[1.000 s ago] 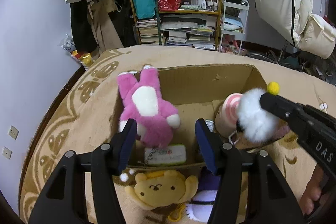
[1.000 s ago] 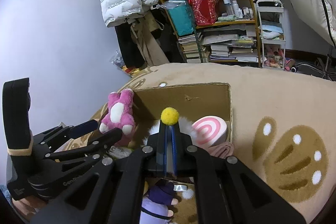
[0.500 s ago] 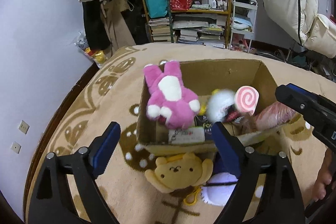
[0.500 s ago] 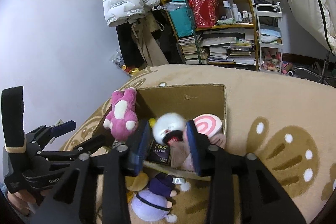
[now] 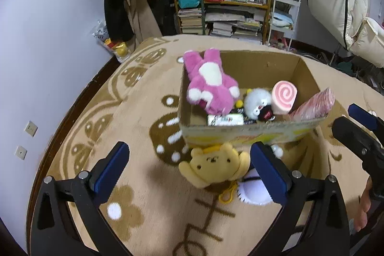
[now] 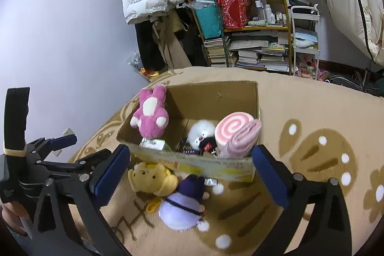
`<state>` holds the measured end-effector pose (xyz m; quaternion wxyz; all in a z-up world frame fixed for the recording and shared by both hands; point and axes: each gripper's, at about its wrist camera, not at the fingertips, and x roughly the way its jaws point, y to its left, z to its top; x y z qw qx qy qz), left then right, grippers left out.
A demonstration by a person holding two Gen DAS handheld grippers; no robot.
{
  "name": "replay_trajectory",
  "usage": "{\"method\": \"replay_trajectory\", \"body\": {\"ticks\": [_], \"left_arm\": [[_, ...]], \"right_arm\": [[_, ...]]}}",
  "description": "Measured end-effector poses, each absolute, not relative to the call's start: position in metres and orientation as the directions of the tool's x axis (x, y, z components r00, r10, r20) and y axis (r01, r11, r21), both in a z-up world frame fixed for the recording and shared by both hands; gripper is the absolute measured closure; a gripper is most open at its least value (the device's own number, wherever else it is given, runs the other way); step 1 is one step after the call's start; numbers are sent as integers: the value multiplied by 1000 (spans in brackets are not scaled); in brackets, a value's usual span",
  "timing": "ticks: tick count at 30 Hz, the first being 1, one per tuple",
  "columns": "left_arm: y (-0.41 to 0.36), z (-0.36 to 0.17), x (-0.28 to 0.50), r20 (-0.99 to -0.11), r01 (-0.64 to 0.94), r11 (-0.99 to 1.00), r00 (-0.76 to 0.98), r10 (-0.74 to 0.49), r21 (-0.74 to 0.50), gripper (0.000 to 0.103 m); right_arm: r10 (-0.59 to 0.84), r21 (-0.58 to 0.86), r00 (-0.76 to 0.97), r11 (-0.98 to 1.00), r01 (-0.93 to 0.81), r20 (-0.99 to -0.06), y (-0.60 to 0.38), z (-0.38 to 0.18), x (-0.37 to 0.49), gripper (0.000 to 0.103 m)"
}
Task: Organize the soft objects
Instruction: 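Move both tools back toward the yellow bear and purple penguin plushes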
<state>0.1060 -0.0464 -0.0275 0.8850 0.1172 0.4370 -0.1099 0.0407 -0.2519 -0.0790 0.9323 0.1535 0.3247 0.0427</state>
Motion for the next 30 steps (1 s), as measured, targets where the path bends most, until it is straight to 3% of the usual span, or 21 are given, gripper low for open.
{"method": "replay_trajectory", "body": {"ticks": [16, 30], "left_arm": [[-39, -59, 119, -885, 276, 957, 463, -56, 84, 3], [-45, -92, 143, -926, 278, 961, 363, -108, -3, 3]], "right_arm": [[151, 252, 703, 967, 41, -694, -238, -120, 45, 0], [146, 215, 632, 976, 34, -761, -225, -156, 62, 0]]}}
